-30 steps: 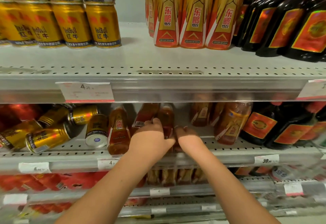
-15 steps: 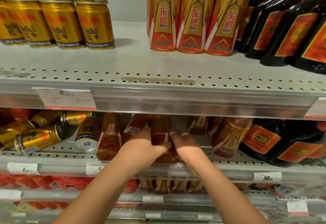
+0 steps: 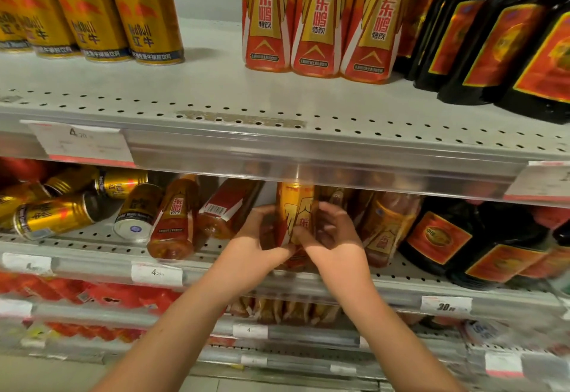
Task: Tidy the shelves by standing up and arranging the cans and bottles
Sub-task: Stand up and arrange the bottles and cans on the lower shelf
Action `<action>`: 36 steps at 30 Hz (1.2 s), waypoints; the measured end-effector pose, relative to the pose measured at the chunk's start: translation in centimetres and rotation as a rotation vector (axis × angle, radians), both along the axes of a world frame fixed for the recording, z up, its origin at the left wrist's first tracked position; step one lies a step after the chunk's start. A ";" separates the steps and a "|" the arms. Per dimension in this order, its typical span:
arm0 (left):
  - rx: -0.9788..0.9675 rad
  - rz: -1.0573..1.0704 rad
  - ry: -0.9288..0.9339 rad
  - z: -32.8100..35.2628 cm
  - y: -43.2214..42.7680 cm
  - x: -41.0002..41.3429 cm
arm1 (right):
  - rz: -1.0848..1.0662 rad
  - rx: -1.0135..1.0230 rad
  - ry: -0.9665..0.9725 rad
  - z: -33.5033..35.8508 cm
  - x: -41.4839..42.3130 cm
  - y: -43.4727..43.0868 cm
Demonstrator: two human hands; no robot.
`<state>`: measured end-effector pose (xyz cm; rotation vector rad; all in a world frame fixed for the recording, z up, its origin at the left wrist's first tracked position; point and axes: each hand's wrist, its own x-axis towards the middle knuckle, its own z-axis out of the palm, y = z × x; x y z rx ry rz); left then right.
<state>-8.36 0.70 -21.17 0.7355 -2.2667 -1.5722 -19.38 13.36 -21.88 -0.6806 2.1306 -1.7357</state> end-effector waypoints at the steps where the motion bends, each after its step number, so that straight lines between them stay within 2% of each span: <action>1: -0.008 0.002 0.025 0.0 0.2 -0.2 | 0.003 -0.001 0.022 -0.2 -0.2 0.4; 7: -0.069 -0.015 0.041 -0.7 0.6 -1.3 | -0.022 0.114 0.217 -0.9 -0.4 2.4; 13: -0.147 -0.053 -0.045 -0.6 1.3 -3.7 | -0.197 0.256 0.352 -1.3 0.6 4.2; 18: -0.128 -0.090 -0.072 -0.7 1.5 -4.6 | -0.110 0.305 0.398 -1.7 1.4 5.4; 24: -0.443 0.130 0.002 1.4 -2.0 -2.5 | 0.054 0.278 0.336 -1.5 1.5 4.4; 27: -0.742 0.265 -0.200 2.9 -5.5 -1.3 | 0.150 0.287 0.309 -1.3 1.9 2.6; 29: -0.840 0.247 -0.412 3.5 -7.4 -1.4 | 0.195 0.322 0.321 -1.3 2.4 1.0; 32: -0.847 0.105 -0.636 3.7 -9.2 -1.9 | 0.216 0.442 0.377 -1.3 3.1 -1.7; 36: -0.792 -0.016 -0.658 3.9 -10.9 -3.0 | 0.130 0.578 0.455 -1.6 3.8 -5.0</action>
